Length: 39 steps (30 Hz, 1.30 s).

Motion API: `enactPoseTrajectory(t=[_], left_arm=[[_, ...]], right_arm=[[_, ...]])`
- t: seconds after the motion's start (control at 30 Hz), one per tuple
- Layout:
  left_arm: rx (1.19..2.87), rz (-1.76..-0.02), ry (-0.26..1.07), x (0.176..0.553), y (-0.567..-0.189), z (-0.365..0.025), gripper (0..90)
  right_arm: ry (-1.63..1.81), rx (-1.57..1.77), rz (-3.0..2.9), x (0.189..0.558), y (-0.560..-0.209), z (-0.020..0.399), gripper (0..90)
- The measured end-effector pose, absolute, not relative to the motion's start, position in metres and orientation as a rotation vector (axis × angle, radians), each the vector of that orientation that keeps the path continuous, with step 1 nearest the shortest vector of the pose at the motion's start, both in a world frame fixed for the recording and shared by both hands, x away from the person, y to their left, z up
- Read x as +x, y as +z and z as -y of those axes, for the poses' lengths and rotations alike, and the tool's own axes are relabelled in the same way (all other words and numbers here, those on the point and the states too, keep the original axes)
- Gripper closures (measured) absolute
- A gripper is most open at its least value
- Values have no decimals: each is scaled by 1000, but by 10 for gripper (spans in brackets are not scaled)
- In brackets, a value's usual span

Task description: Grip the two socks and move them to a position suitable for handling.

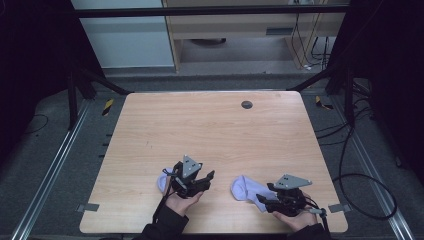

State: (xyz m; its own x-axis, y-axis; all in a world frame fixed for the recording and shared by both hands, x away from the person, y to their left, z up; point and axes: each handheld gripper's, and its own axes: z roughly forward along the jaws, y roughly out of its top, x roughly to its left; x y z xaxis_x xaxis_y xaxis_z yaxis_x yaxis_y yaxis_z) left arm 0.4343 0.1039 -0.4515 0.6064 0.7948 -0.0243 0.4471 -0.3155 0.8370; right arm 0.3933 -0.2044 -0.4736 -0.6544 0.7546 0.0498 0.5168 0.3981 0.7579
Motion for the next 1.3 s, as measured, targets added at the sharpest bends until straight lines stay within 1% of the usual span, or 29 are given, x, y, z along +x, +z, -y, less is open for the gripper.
enactPoseTrajectory(t=[0.4, 0.67, 0.9, 0.97, 1.17, 1.3], left_arm=[[2026, -935, 473, 431, -462, -68, 491], [2079, -911, 454, 433, -473, -42, 514], [2137, -899, 451, 431, -485, -29, 529], [2139, -904, 450, 431, -487, -27, 542], [2161, -924, 432, 431, -491, -25, 629], [2181, -933, 420, 432, -494, -24, 672]], right_arm=[[1073, 1081, -2439, 386, -482, 196, 525], [1065, 1075, -2454, 384, -485, 198, 551], [1053, 1083, -2477, 381, -488, 199, 582], [1048, 1079, -2485, 381, -488, 198, 589], [1023, 1065, -2509, 381, -491, 196, 633], [978, 1047, -2522, 381, -494, 192, 658]])
